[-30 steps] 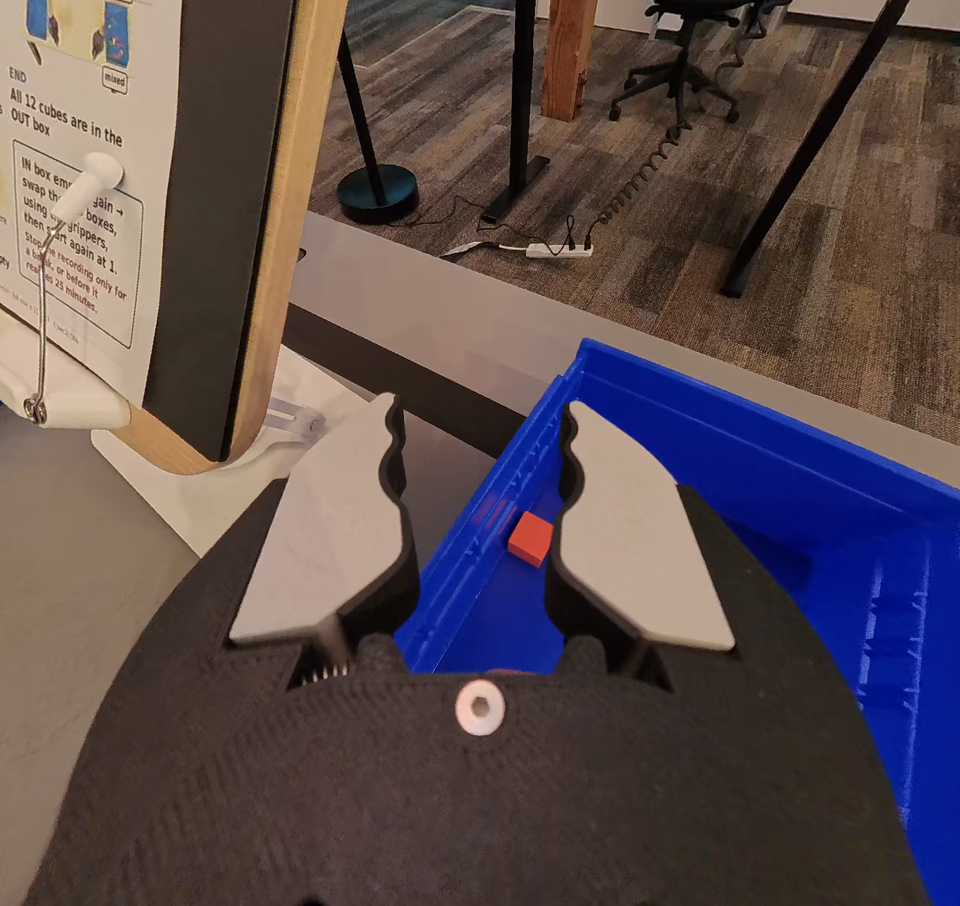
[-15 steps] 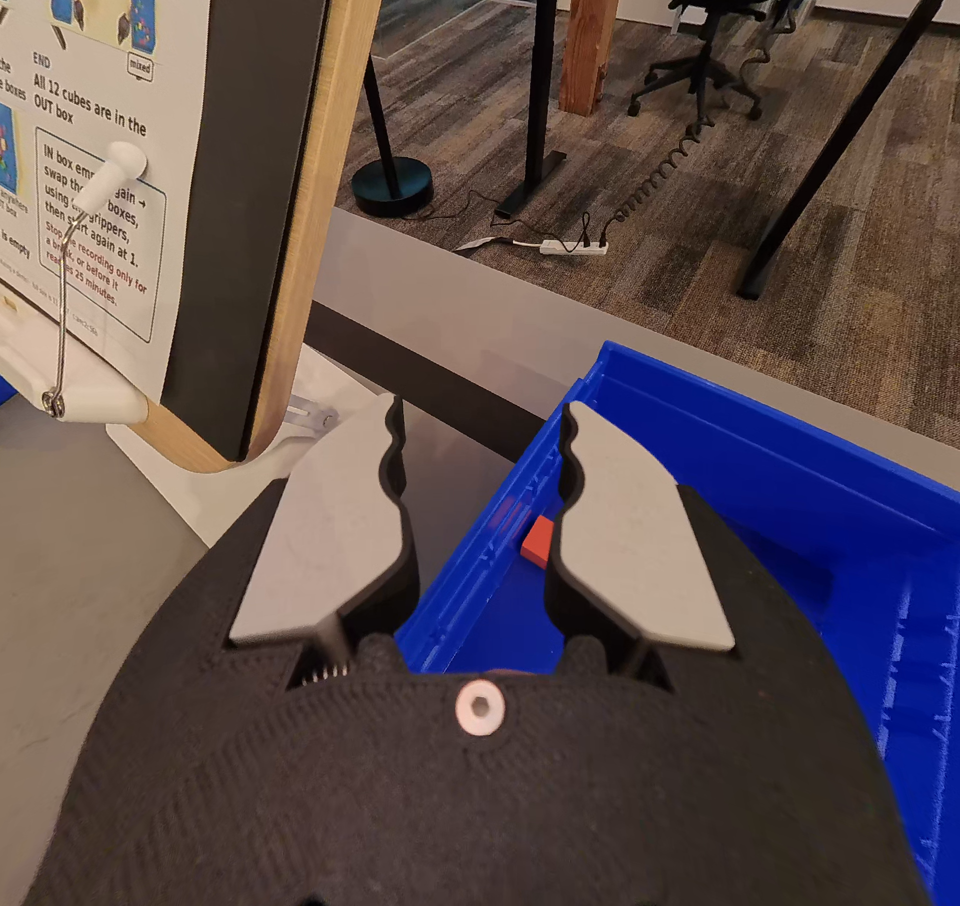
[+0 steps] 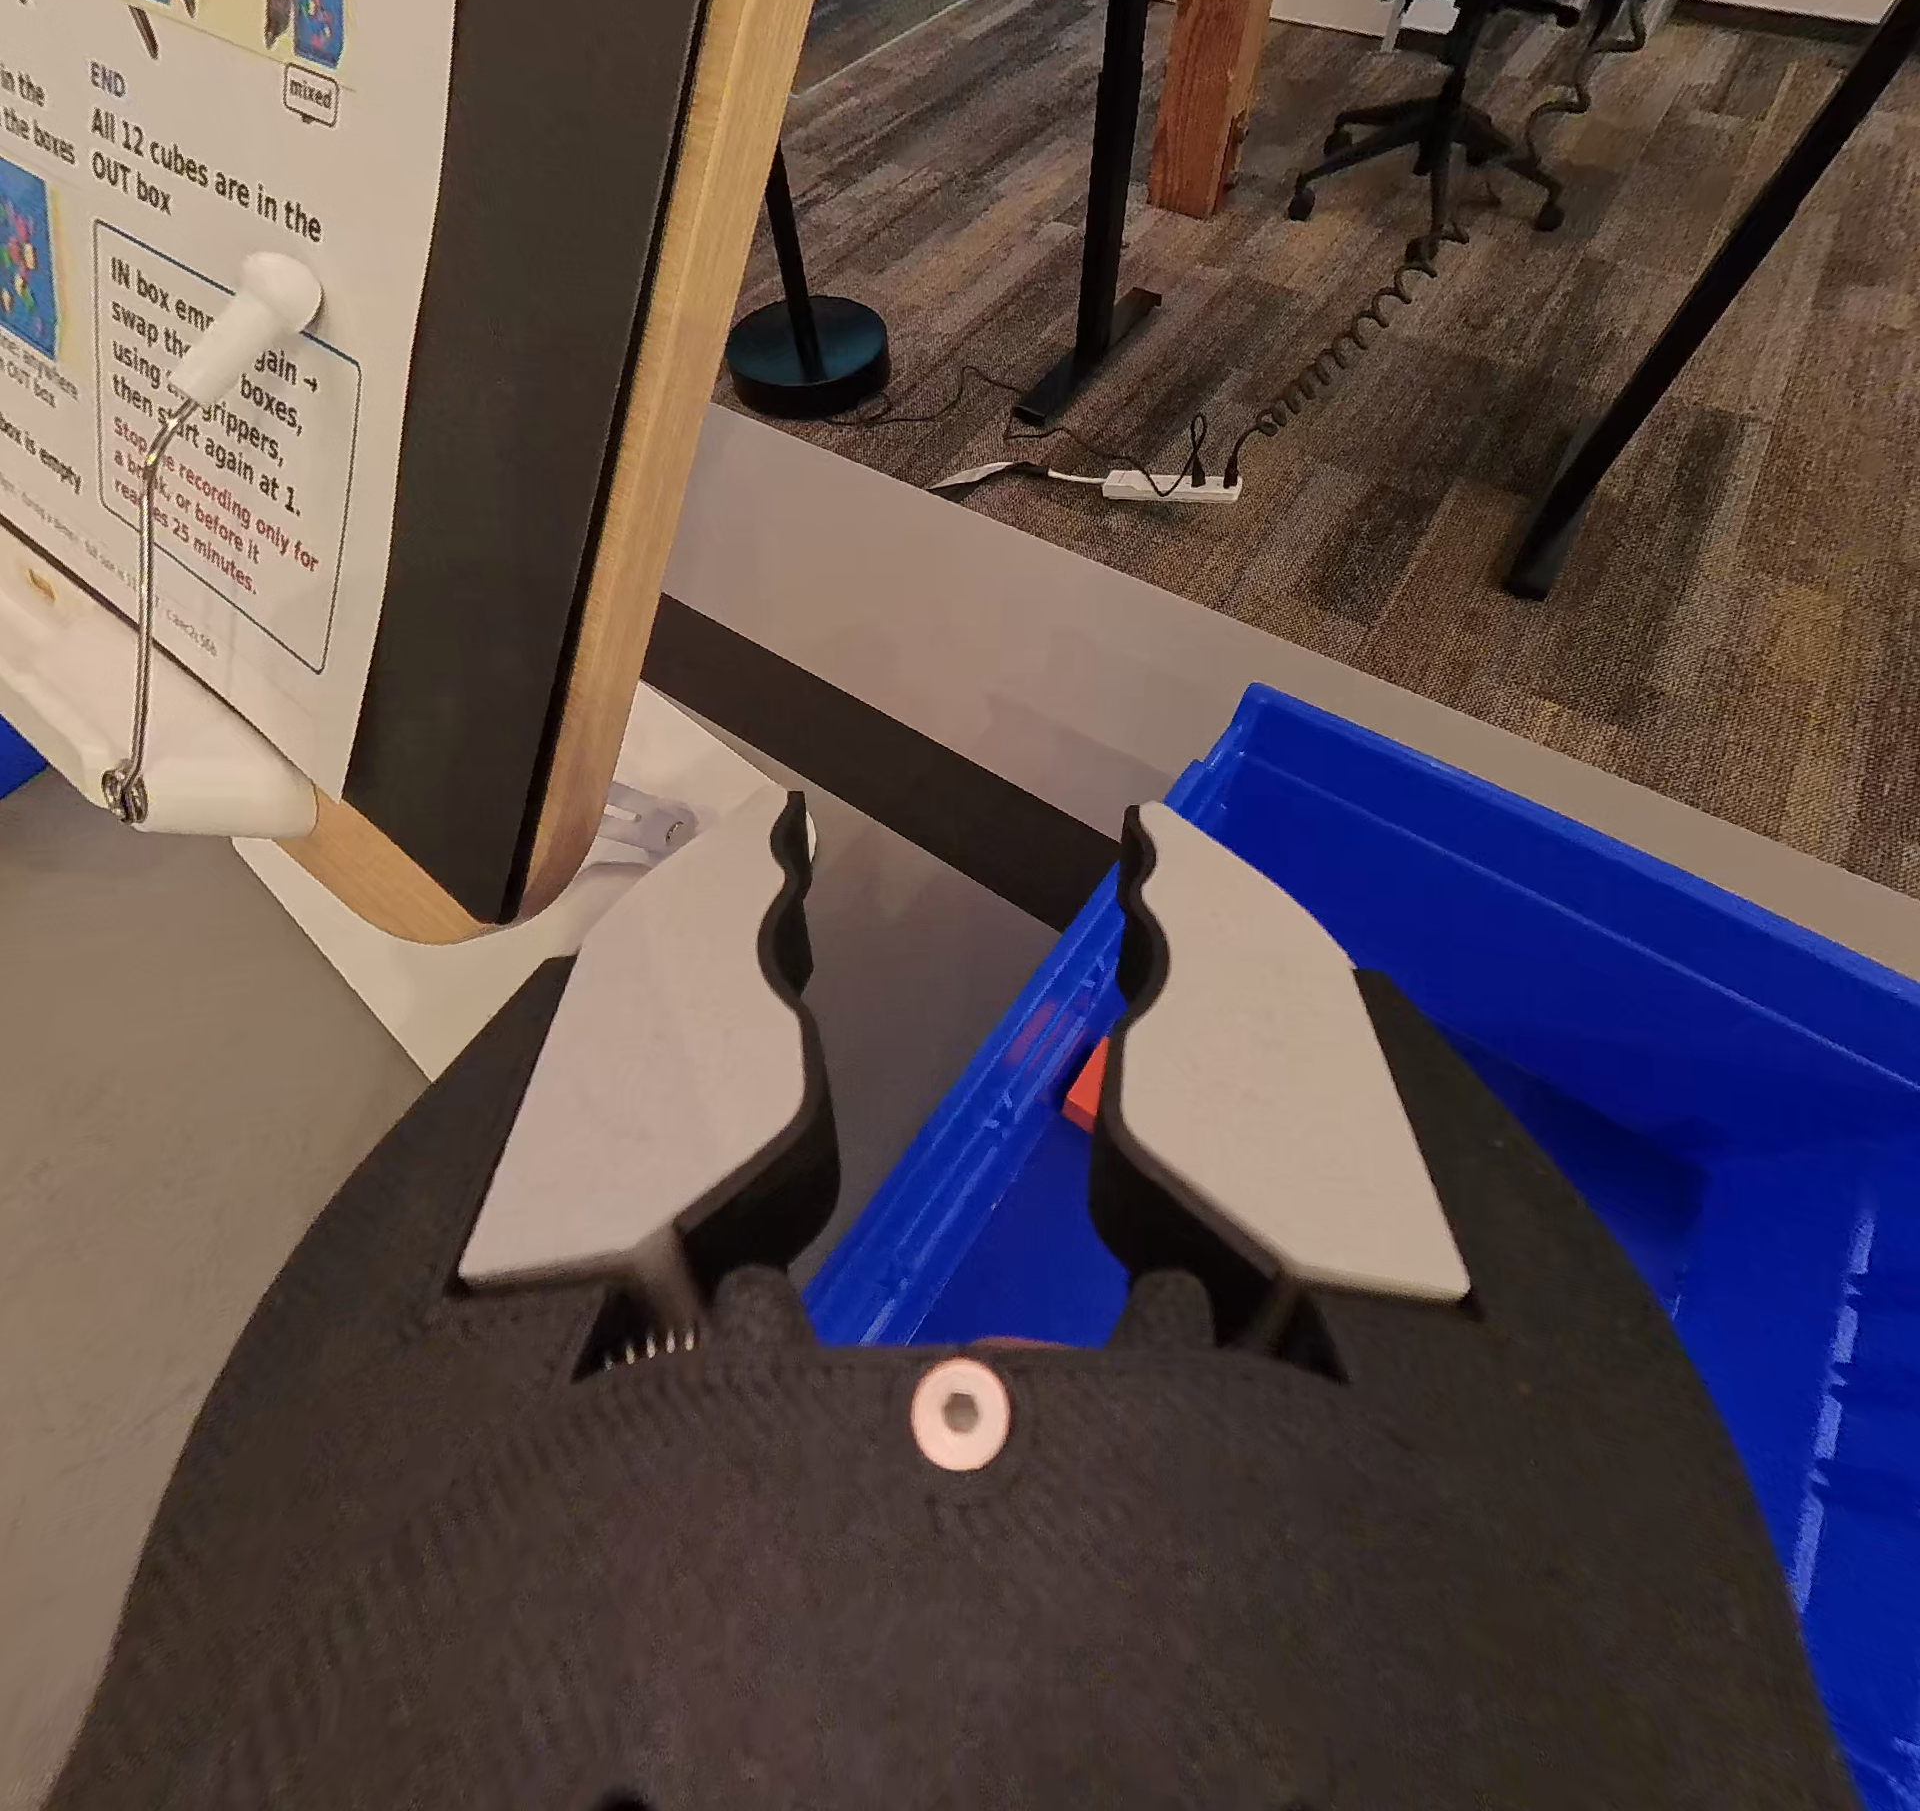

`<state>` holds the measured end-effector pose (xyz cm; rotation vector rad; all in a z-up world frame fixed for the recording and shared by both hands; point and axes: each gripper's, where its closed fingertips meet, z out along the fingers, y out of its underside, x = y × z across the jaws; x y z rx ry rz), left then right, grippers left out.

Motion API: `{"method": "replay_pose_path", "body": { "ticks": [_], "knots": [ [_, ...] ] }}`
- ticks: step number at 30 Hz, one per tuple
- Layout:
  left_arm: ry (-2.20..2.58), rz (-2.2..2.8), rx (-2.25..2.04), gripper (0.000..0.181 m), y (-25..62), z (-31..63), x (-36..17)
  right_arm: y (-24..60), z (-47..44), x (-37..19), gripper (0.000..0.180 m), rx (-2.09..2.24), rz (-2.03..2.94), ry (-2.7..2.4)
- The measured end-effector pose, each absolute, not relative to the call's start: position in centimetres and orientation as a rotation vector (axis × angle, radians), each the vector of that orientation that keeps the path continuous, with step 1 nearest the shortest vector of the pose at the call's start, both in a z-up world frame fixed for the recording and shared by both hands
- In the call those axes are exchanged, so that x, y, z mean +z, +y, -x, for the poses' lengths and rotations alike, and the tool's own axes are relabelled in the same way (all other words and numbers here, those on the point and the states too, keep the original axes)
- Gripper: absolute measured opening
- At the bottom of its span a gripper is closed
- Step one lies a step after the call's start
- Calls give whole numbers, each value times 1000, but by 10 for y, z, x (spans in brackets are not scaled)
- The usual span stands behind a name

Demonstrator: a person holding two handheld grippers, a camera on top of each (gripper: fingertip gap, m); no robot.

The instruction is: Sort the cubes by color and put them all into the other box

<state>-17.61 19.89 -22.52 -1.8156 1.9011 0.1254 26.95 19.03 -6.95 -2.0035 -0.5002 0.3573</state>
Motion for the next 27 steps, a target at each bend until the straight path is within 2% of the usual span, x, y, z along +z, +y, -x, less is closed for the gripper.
{"method": "replay_pose_path", "body": {
  "ticks": [9,27],
  "knots": [
    [1962,1861,84,23,186,181,-228,190,-269,-68,57,360,2001,-505],
    [1950,1858,68,23,189,182,-231,188,-263,-68,57,362,2001,-530]
  ]
}}
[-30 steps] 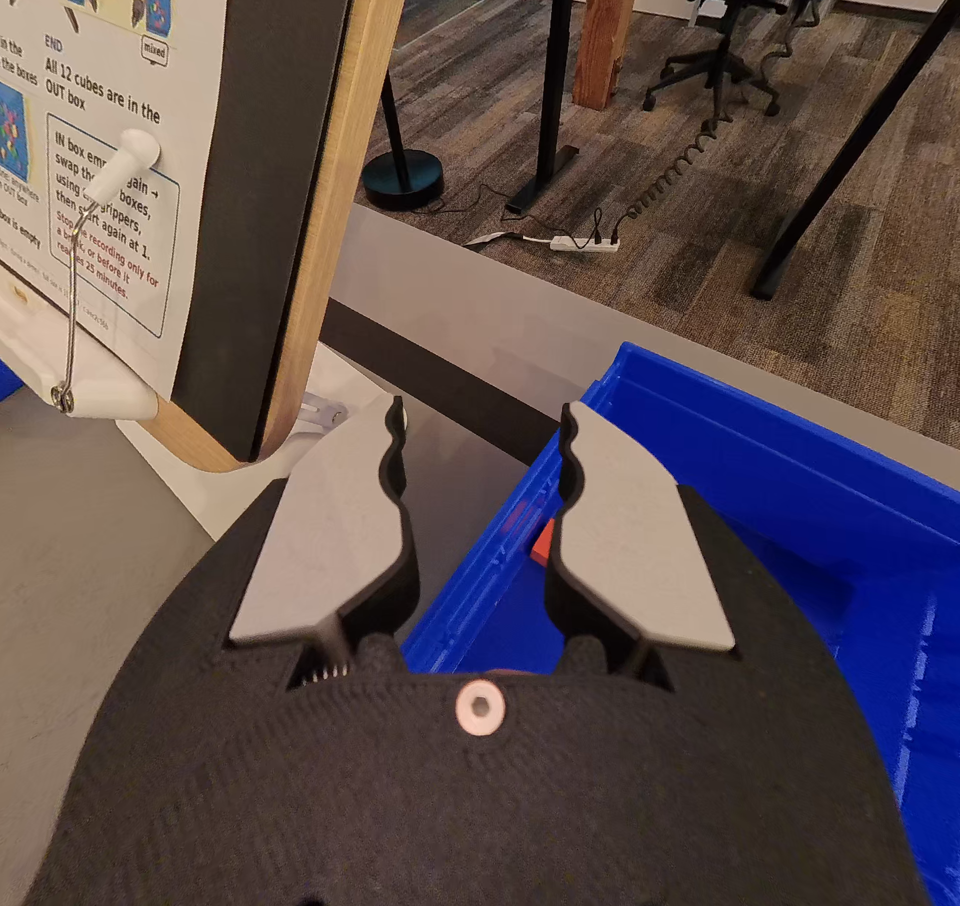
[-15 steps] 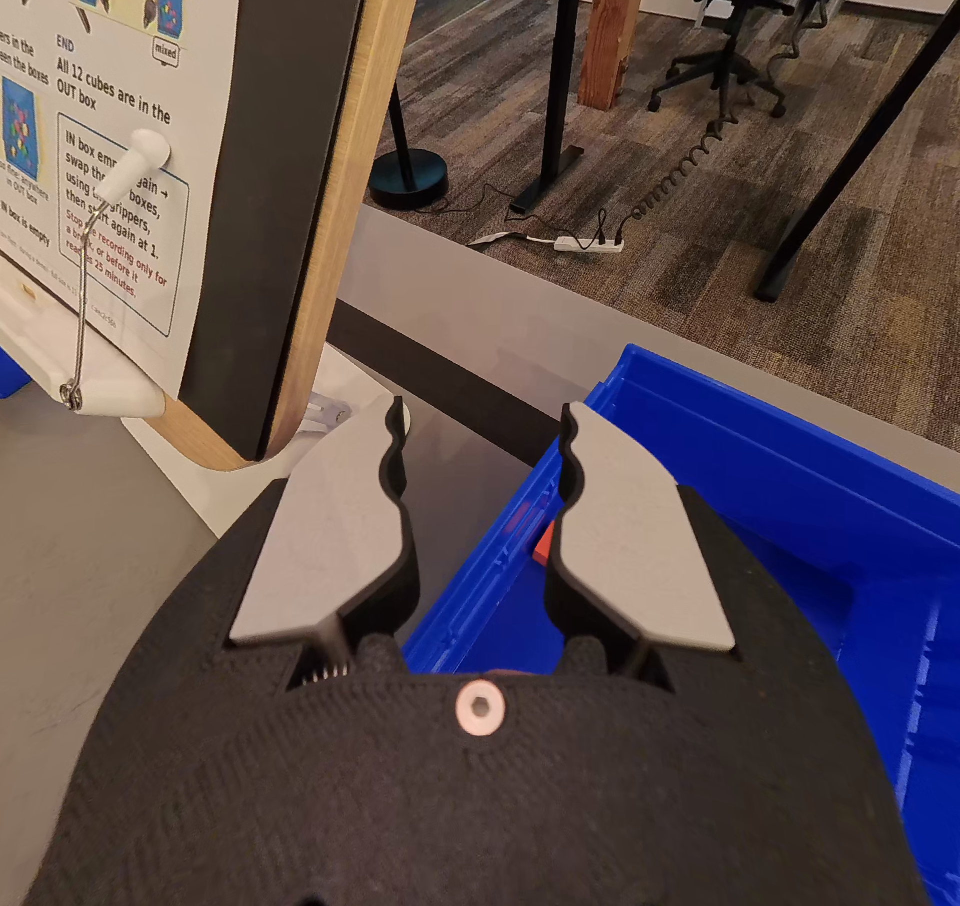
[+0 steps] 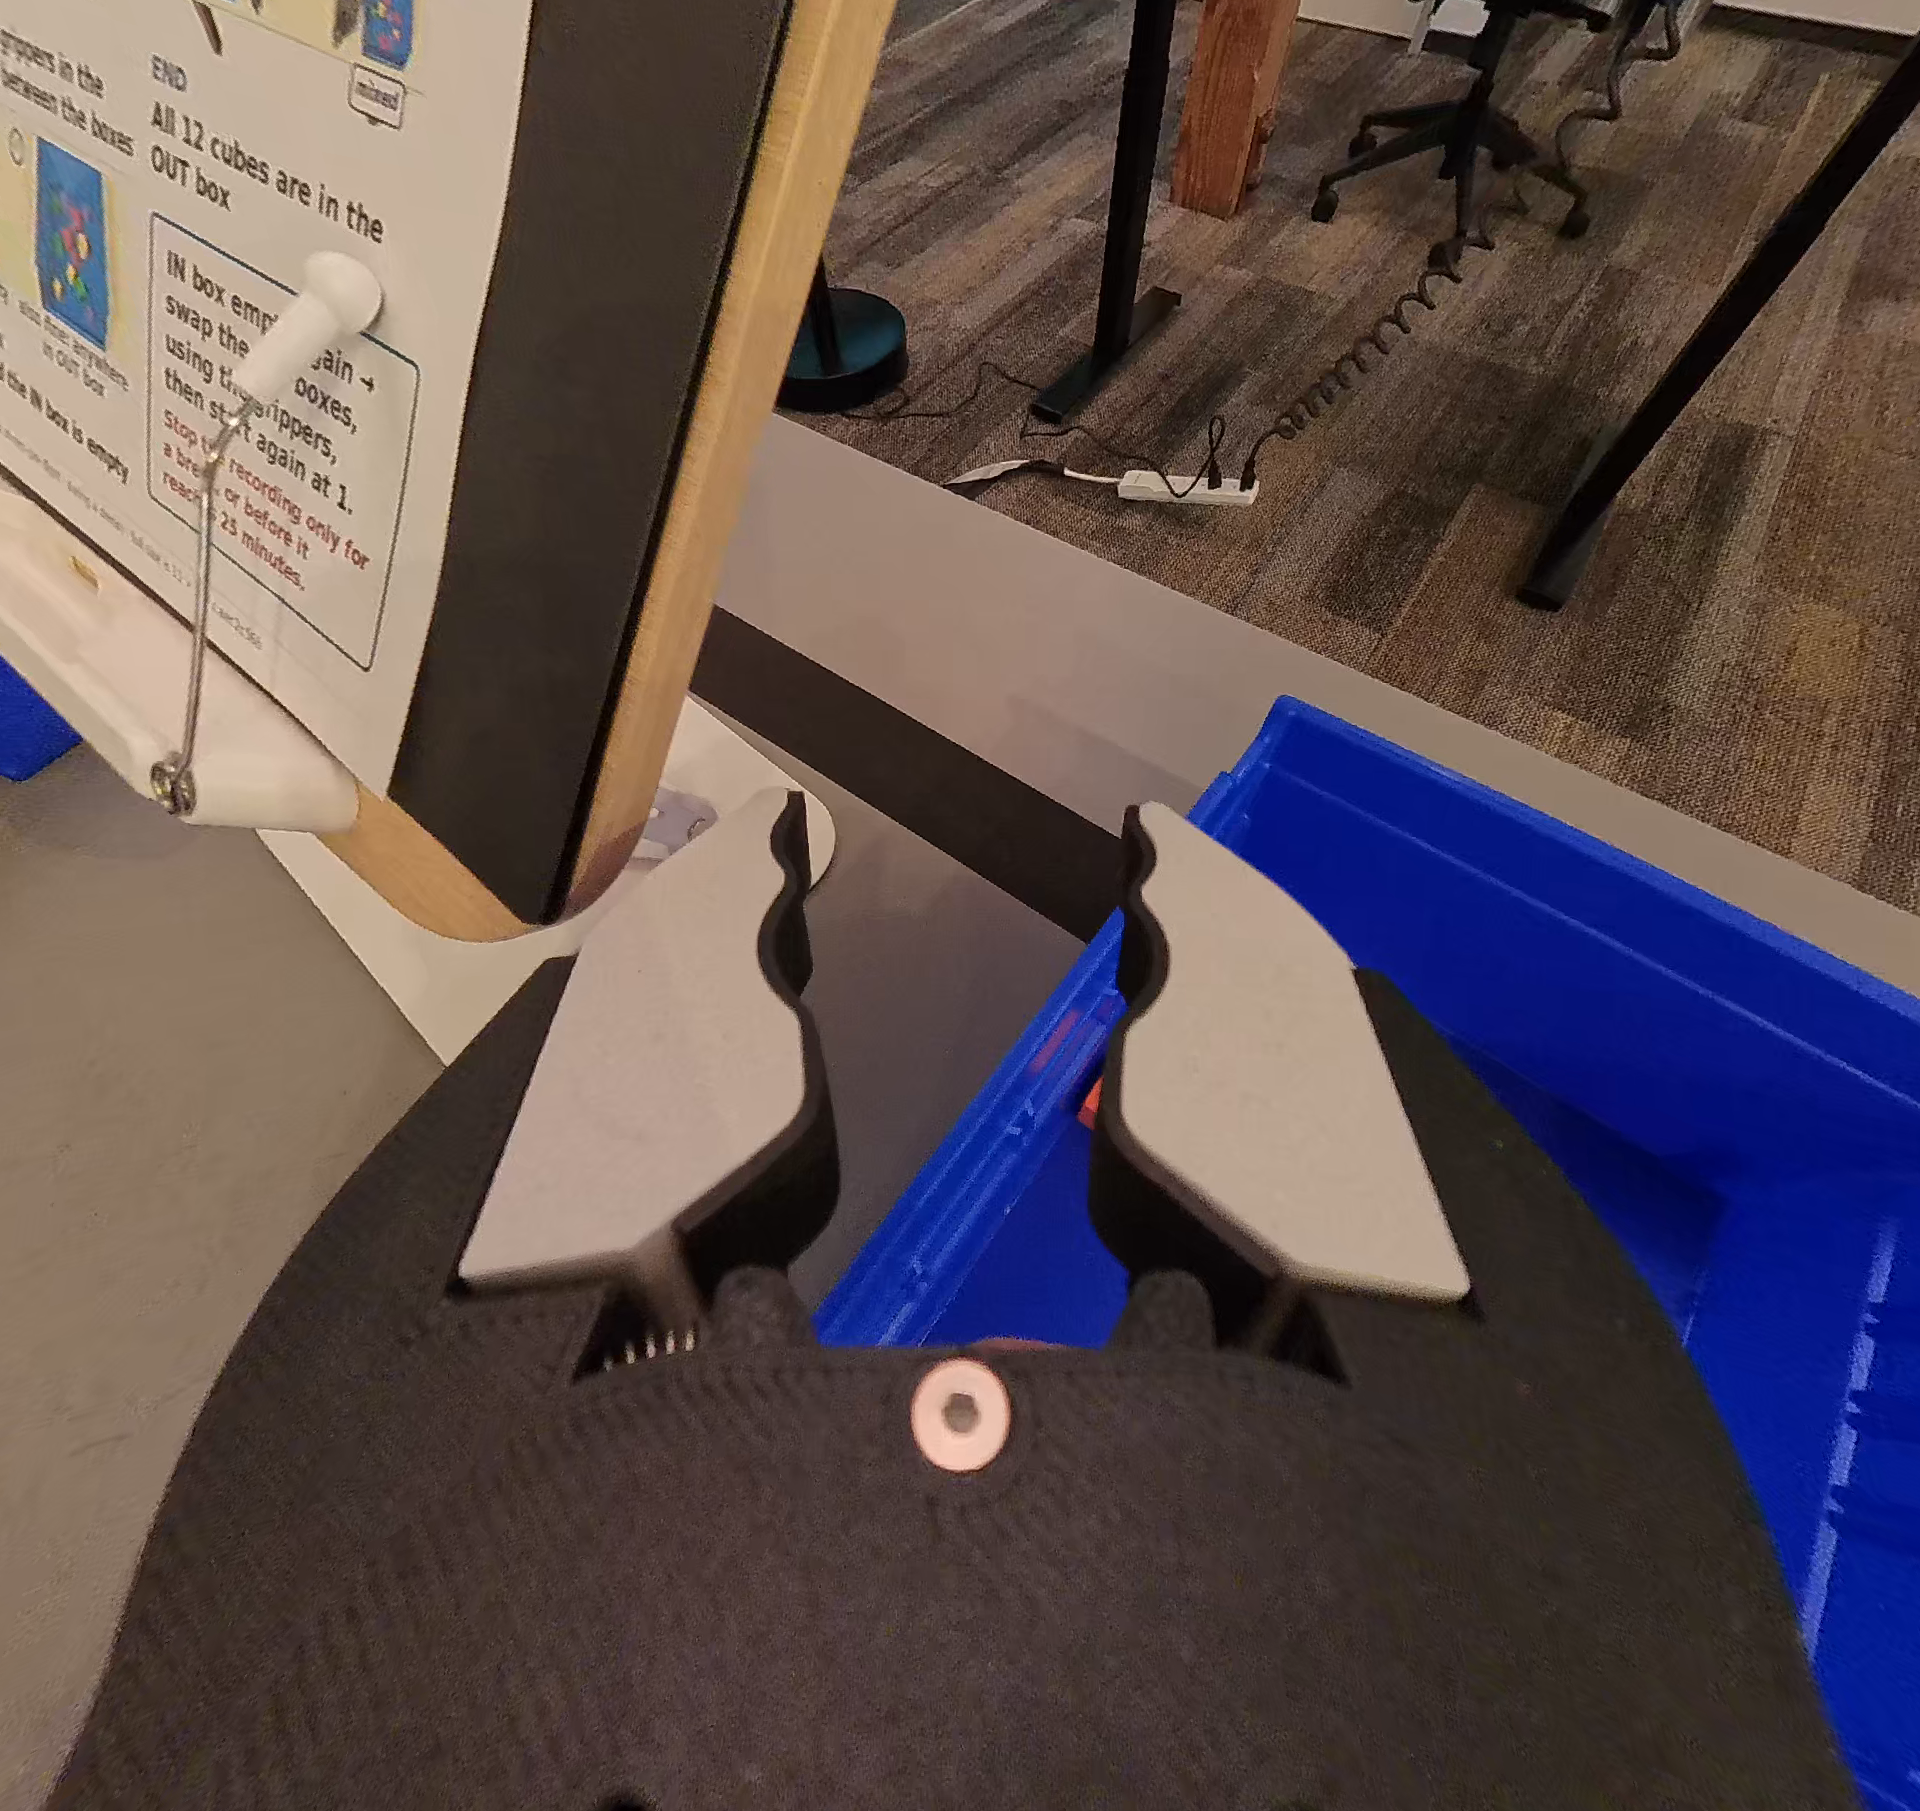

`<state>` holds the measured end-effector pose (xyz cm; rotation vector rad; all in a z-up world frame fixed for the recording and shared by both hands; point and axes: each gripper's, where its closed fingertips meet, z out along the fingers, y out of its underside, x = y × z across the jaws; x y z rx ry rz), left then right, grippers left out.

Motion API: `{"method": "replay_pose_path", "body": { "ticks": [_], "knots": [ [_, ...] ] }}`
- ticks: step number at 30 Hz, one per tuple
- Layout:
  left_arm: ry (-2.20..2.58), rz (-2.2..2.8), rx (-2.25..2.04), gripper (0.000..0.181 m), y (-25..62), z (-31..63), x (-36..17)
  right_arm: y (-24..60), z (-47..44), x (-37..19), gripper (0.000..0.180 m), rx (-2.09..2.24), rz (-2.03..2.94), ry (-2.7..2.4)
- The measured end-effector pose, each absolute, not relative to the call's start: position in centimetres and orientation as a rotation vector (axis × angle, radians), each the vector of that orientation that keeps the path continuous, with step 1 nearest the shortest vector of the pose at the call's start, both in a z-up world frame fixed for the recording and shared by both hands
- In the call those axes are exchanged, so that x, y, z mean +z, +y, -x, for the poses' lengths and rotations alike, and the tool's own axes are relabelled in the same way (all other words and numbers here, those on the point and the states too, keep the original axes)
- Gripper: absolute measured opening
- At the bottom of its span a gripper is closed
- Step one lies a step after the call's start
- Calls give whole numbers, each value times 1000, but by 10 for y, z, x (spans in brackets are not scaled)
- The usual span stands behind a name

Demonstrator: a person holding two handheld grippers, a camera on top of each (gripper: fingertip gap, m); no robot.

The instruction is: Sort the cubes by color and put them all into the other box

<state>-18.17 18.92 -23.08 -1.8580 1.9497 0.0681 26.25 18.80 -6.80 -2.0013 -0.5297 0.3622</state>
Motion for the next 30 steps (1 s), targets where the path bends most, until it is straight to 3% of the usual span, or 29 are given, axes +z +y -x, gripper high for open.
{"method": "replay_pose_path", "body": {
  "ticks": [7,16,24,30],
  "knots": [
    [1873,1837,69,22,193,187,-209,183,-258,-54,57,331,1962,-553],
    [1663,1761,-13,22,186,200,-137,161,-233,-9,56,230,1817,-648],
    [1551,1506,-367,21,134,158,-58,119,-165,34,55,116,1536,-893],
    [1540,1348,-686,21,87,101,-27,77,-86,32,53,52,1293,-1162]
  ]
}}
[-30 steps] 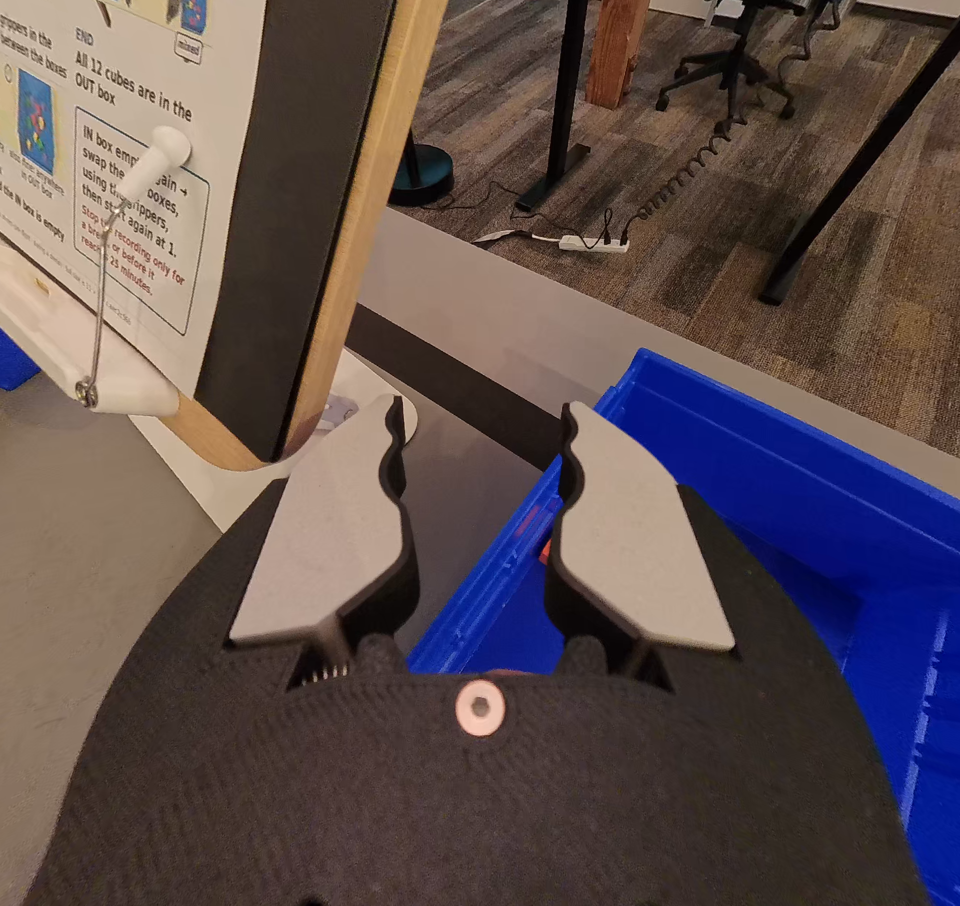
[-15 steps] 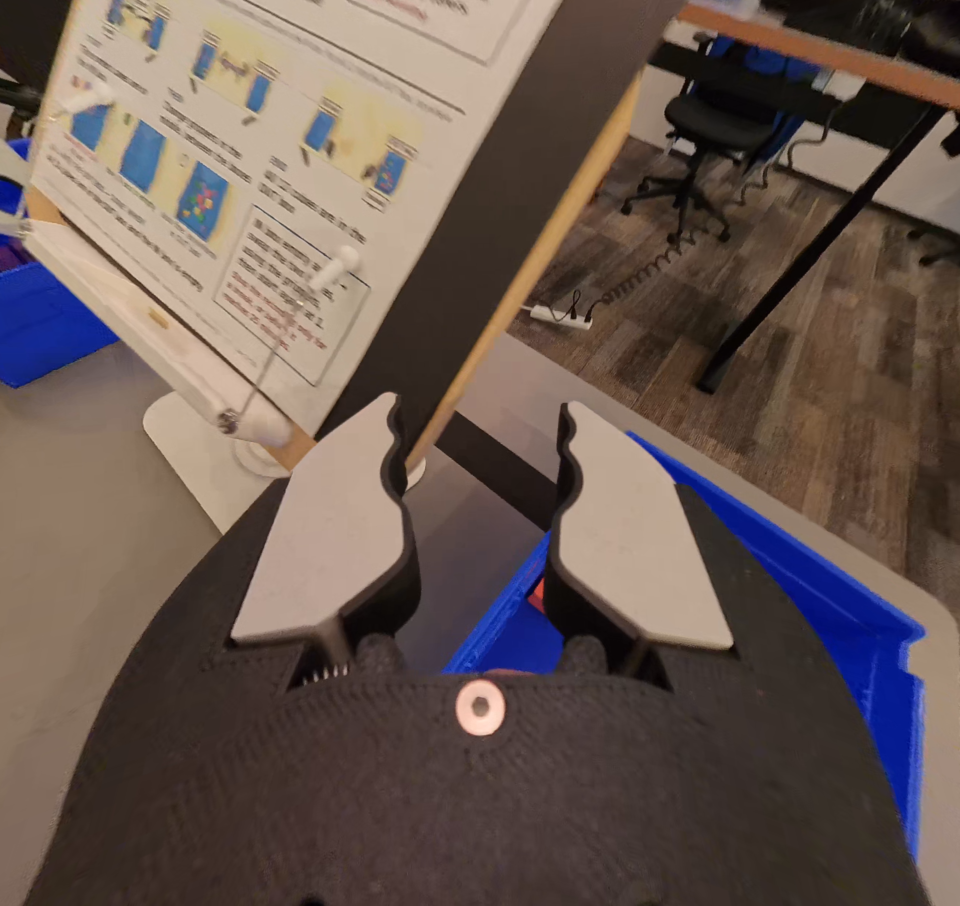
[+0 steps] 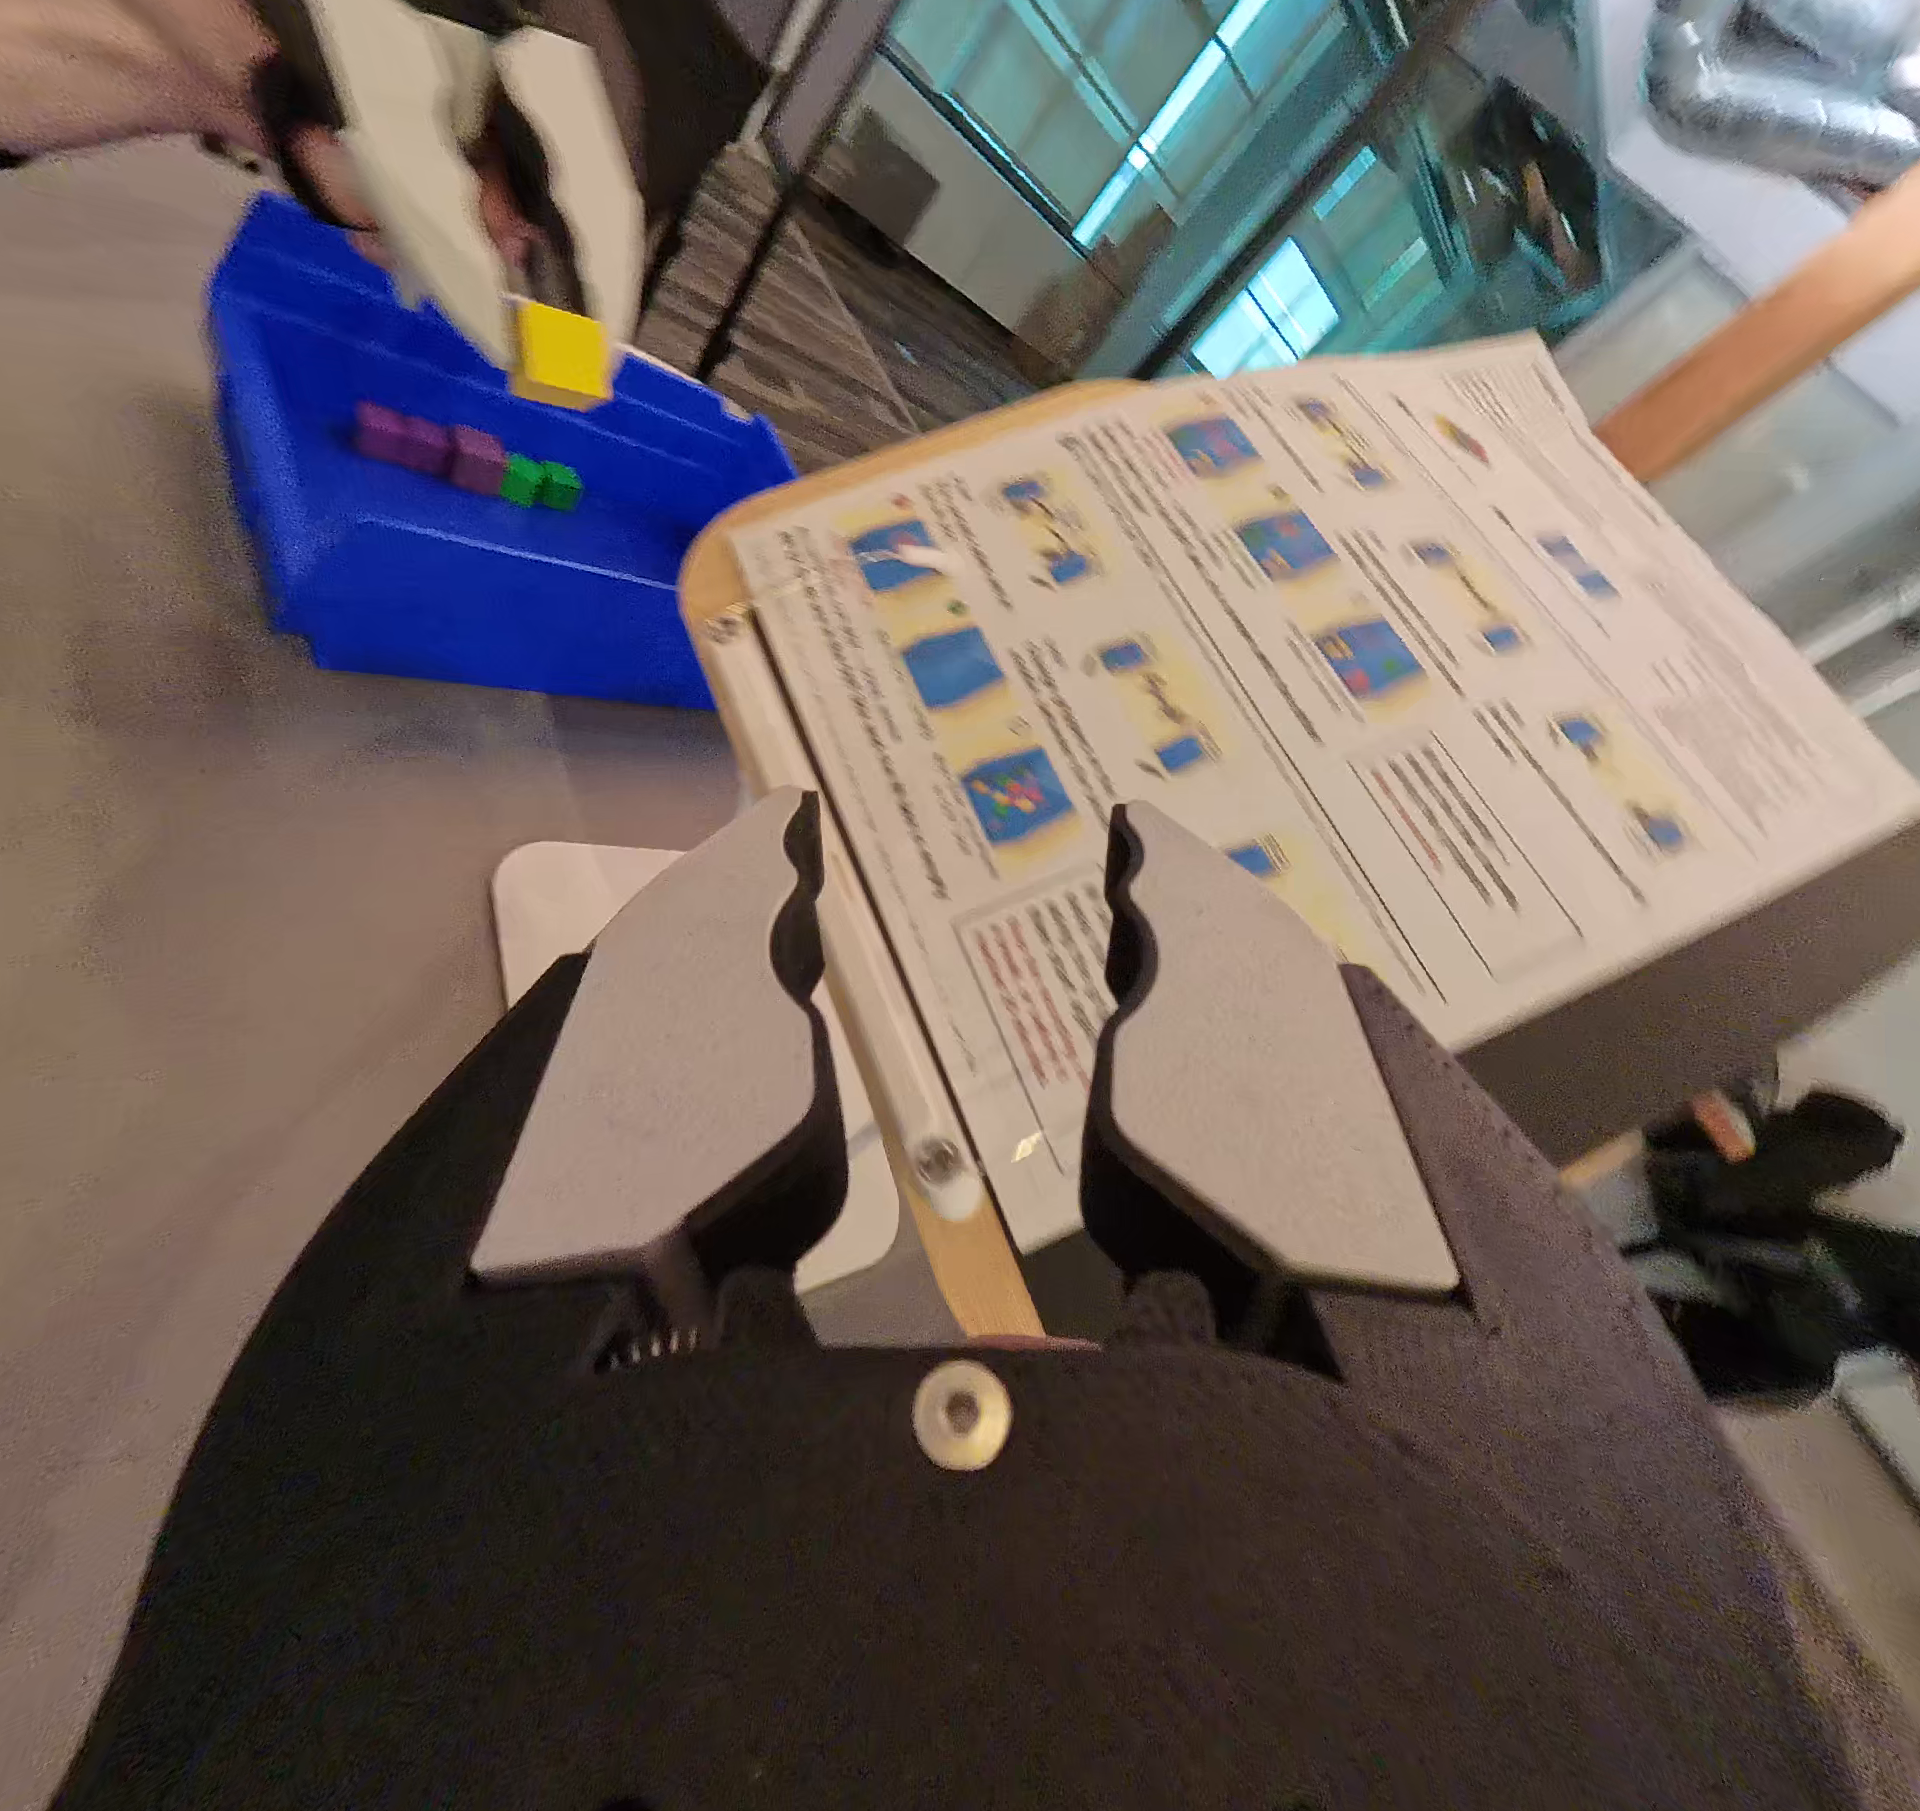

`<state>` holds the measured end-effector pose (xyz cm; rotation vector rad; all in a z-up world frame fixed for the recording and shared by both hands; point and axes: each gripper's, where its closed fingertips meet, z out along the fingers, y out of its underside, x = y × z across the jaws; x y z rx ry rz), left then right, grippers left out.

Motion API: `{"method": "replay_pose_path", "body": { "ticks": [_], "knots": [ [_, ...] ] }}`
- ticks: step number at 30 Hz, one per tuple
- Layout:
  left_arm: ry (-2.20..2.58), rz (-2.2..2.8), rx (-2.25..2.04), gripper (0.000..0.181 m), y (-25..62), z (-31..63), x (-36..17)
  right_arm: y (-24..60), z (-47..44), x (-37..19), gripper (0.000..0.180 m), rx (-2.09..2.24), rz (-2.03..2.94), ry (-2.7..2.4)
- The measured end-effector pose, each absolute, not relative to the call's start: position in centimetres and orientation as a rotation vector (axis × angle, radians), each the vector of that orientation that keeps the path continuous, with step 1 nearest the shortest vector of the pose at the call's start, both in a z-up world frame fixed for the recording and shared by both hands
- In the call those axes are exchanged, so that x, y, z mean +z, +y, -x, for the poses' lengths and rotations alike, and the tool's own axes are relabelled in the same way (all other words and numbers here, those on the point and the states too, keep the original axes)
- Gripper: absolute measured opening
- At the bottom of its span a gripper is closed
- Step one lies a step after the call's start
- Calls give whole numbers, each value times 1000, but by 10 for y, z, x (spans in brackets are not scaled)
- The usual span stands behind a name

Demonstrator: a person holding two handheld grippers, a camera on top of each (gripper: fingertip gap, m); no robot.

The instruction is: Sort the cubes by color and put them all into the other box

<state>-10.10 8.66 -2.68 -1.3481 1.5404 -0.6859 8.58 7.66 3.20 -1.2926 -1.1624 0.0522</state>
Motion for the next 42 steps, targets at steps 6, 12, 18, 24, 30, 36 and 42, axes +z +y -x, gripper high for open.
{"method": "replay_pose_path", "body": {
  "ticks": [6,12,18,24,30,36,42],
  "knots": [
    [1467,1240,-1094,21,45,53,-9,40,-20,8,54,-75,1042,-1356],
    [1355,1159,-1371,21,29,31,-1,21,10,-1,53,-254,838,-1372],
    [1361,1083,-1543,21,5,17,1,12,17,2,48,-335,725,-1336],
    [1408,1003,-1654,21,-17,7,-2,3,26,-5,36,-373,644,-1370],
    [1431,980,-1725,21,-25,4,-7,-5,27,-4,23,-380,596,-1379],
    [1442,969,-1743,21,-28,6,-6,-7,29,-4,23,-384,618,-1395],
    [1407,993,-1583,22,-12,16,6,-2,12,16,23,-393,658,-1338]
  ]
}}
